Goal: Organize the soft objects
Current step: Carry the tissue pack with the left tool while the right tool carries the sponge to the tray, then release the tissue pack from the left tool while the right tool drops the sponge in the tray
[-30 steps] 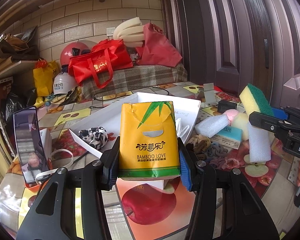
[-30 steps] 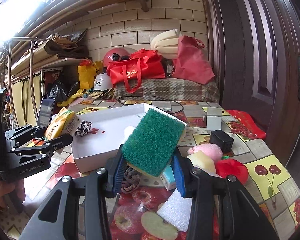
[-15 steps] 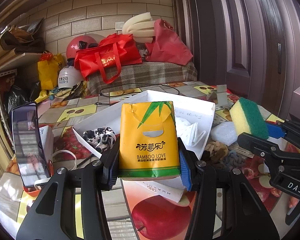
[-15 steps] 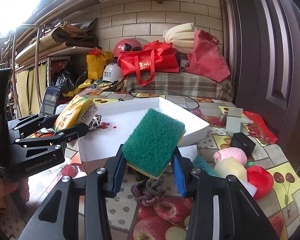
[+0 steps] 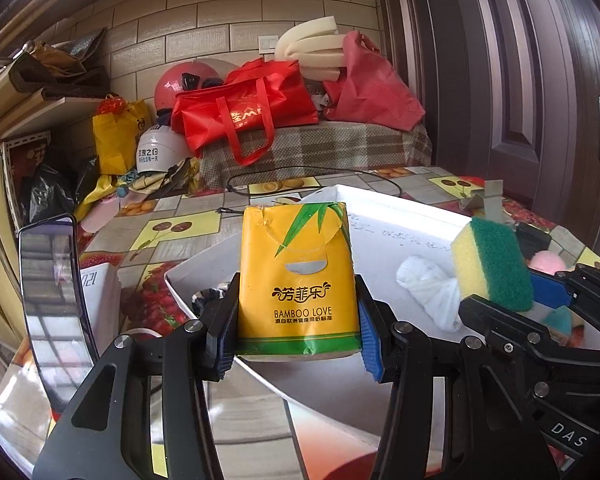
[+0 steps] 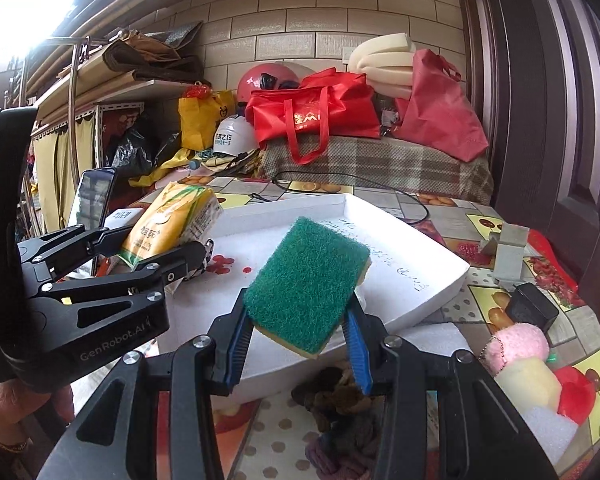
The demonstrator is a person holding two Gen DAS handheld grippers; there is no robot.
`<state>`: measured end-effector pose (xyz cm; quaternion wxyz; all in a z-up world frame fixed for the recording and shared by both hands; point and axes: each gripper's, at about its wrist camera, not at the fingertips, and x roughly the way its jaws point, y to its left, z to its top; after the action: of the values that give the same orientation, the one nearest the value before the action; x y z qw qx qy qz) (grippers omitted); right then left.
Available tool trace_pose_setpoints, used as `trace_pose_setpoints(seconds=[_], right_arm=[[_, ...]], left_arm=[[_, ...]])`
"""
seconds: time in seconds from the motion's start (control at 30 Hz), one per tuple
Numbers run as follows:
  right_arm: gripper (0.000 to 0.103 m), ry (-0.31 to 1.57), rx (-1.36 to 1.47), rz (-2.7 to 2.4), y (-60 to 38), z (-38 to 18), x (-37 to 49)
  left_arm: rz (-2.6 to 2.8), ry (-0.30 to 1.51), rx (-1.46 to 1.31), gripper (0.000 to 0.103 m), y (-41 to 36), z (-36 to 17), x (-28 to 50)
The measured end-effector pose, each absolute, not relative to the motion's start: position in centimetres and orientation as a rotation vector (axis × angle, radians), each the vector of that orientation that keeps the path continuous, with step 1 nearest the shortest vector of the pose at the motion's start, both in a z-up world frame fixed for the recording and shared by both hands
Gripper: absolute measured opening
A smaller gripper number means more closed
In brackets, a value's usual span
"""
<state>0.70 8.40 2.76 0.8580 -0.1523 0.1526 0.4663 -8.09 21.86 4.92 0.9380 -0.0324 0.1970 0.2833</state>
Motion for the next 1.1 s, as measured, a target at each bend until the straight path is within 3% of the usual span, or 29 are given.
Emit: trace_pose_setpoints(seconds=[0.57, 0.7, 0.77, 0.83, 0.9, 0.97, 1.1], right_arm=[[0.045, 0.495, -0.306, 0.889, 14.3, 1.7, 5.6], [0.066, 0.511, -0.291, 0.861, 14.1, 1.7, 6.0], [0.074, 0.508, -0.277, 0.844, 13.8, 1.8, 6.1], [0.086, 0.51, -0.254, 0.835, 13.5, 1.9, 6.3], [0.095, 0.509, -0.234, 0.832, 13.2, 2.1, 6.5], [0.103, 0.507, -0.221, 0.819, 13.0, 2.1, 6.6], [0.103, 0.49, -0.224, 0.816, 13.0, 2.2, 6.3]], left_arm=[[0.589, 0.579, -0.063, 0.05, 26.1, 3.8, -2.0], [0.66, 0.556, -0.065, 0.058, 26.2, 3.9, -2.5], [0.703, 0.524, -0.07, 0.073, 26.3, 4.2, -3.1], [0.737, 0.496, -0.09, 0.095, 26.6, 4.3, -3.7], [0.753, 0.479, -0.11, 0.103, 27.0, 4.4, -4.2], [0.766, 0.467, -0.106, 0.103, 27.0, 4.5, -4.4], [0.78, 0.438, -0.097, 0.103, 26.7, 4.7, -4.8]])
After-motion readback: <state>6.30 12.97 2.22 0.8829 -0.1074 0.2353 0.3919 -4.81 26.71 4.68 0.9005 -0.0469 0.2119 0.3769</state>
